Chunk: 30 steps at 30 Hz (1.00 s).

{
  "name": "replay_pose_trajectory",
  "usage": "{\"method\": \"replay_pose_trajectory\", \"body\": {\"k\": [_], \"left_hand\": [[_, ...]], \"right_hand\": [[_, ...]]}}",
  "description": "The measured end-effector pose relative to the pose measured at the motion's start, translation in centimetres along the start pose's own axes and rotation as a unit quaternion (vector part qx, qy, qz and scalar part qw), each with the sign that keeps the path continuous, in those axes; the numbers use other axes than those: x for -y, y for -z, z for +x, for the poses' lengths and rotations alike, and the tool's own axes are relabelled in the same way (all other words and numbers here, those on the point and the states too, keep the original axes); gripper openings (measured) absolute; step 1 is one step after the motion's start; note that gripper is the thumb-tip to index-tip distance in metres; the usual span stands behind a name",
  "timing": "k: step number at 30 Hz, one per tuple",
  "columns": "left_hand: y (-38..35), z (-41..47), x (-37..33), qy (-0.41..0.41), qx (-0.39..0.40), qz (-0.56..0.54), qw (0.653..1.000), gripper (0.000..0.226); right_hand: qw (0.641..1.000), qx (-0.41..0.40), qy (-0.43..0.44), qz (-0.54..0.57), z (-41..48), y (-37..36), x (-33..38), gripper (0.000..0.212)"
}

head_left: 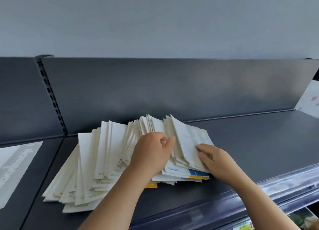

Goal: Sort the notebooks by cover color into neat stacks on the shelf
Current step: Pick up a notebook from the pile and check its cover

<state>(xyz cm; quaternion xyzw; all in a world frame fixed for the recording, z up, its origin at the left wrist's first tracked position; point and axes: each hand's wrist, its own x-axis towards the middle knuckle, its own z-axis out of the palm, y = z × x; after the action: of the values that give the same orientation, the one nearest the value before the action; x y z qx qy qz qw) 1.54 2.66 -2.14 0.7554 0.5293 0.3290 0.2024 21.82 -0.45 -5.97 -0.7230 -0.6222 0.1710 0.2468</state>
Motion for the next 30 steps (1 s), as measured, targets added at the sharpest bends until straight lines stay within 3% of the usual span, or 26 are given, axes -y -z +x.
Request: {"method": "replay_pose_trajectory", "body": {"k": [4,7,10,12,16,20,24,27,30], "left_hand": [[-0.5,0.5,-1.5,0.073,0.006,0.042,0.996,0.032],[-0.6,0.6,-1.7,0.106,-0.026,0.044,0.993,0.027],[-0.6,0.4,-1.9,0.121,-0.063,0.028,0.990,0.020],[-0.5,0.1,-2.1,0.126,-0.074,0.027,0.989,0.016],[-0.2,-0.2,-2.1,0.133,-0.073,0.024,0.988,0.020],[0.2,-1.1,-1.8,0.147,-0.070,-0.046,0.986,0.040],[1.2,-2.4,-1.2,0.127,-0.101,-0.147,0.976,0.020],[2.2,-3.4,-0.5,0.128,-0.140,-0.167,0.968,0.023],[4.0,-4.7,0.7,0.141,-0.177,-0.160,0.961,0.025]], "right_hand": [[0.994,0.045,0.076,0.057,-0.2,0.2,0.2,0.032],[0.996,0.028,0.045,0.078,0.3,1.2,-0.7,0.029],[1.000,0.010,-0.004,0.029,0.5,1.8,-1.9,0.026],[0.999,0.031,0.004,0.006,0.4,1.6,-1.8,0.026],[0.997,0.031,0.017,0.063,-0.5,1.4,-0.3,0.039],[0.994,0.015,0.010,0.104,-0.7,1.1,0.4,0.031],[0.987,0.014,0.033,0.158,-0.5,1.0,1.5,0.025],[0.974,0.012,0.070,0.216,-0.9,0.8,3.7,0.018],[0.962,0.005,0.109,0.249,-1.5,0.3,6.5,0.025]]}}
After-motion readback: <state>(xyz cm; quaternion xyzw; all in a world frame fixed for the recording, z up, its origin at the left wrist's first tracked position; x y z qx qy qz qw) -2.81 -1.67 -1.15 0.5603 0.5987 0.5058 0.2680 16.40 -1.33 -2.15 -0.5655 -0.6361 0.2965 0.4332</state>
